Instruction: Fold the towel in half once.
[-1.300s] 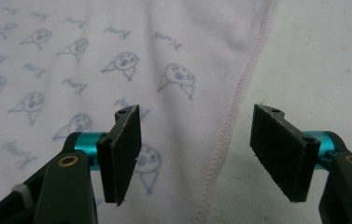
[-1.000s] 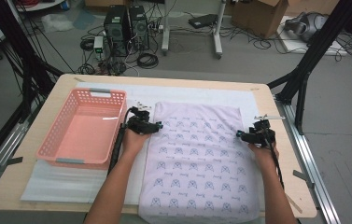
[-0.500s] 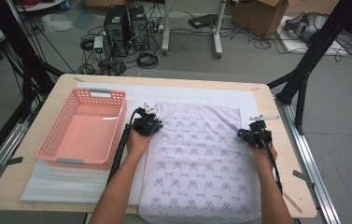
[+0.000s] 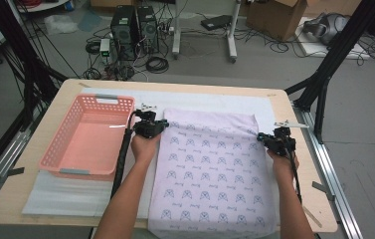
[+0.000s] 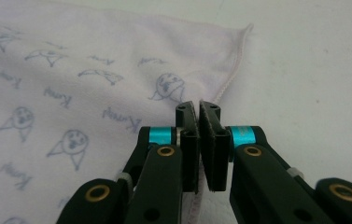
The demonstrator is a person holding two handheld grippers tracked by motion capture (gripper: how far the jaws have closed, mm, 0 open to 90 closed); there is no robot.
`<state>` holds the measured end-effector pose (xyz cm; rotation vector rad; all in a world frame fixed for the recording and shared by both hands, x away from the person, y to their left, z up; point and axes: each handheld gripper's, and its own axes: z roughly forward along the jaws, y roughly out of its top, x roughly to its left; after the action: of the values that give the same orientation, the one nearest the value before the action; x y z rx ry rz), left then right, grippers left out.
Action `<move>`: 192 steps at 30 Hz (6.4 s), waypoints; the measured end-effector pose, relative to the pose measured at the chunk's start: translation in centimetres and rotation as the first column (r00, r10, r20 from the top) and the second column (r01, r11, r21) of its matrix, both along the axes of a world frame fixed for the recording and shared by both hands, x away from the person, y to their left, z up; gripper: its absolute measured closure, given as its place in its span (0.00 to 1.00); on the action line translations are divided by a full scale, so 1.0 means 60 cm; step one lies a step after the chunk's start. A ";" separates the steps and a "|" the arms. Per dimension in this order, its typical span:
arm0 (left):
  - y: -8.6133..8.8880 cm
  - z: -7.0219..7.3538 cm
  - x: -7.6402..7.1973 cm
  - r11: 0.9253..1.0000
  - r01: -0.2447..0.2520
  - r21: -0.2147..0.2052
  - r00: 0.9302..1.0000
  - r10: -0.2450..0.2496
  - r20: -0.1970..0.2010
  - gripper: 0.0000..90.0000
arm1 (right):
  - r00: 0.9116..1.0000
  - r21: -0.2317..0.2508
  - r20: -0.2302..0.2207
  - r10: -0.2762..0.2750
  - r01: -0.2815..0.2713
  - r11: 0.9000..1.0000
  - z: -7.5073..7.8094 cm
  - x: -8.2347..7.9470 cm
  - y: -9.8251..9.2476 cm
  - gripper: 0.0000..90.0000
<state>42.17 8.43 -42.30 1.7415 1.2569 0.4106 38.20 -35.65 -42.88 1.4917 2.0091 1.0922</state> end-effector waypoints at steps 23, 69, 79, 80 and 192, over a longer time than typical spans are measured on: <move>0.038 0.043 -0.161 0.982 0.167 -0.086 0.981 -0.156 0.119 0.96 | 0.986 0.033 0.125 0.108 -0.113 0.993 0.047 -0.155 -0.018 0.96; 0.022 -0.038 -0.142 0.985 0.168 -0.037 0.982 -0.170 -0.080 0.52 | 0.990 -0.137 -0.143 0.011 -0.031 0.990 -0.005 -0.107 0.029 0.61; 0.038 -0.014 -0.163 0.989 0.144 -0.038 0.989 -0.143 0.028 0.99 | 0.995 -0.165 -0.065 0.075 -0.085 0.983 0.004 -0.131 0.026 0.97; 0.042 -0.009 -0.169 0.988 0.146 -0.041 0.988 -0.144 0.048 1.00 | 0.996 -0.151 -0.044 0.082 -0.088 0.985 0.008 -0.139 0.022 0.97; 0.010 0.008 -0.014 0.998 0.051 0.037 0.999 -0.050 -0.020 0.93 | 0.995 -0.003 -0.005 0.102 -0.102 0.995 0.012 -0.019 -0.006 0.91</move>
<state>41.34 9.06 -41.81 1.8086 1.2232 0.3910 37.05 -36.01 -42.14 1.4052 2.1102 1.1258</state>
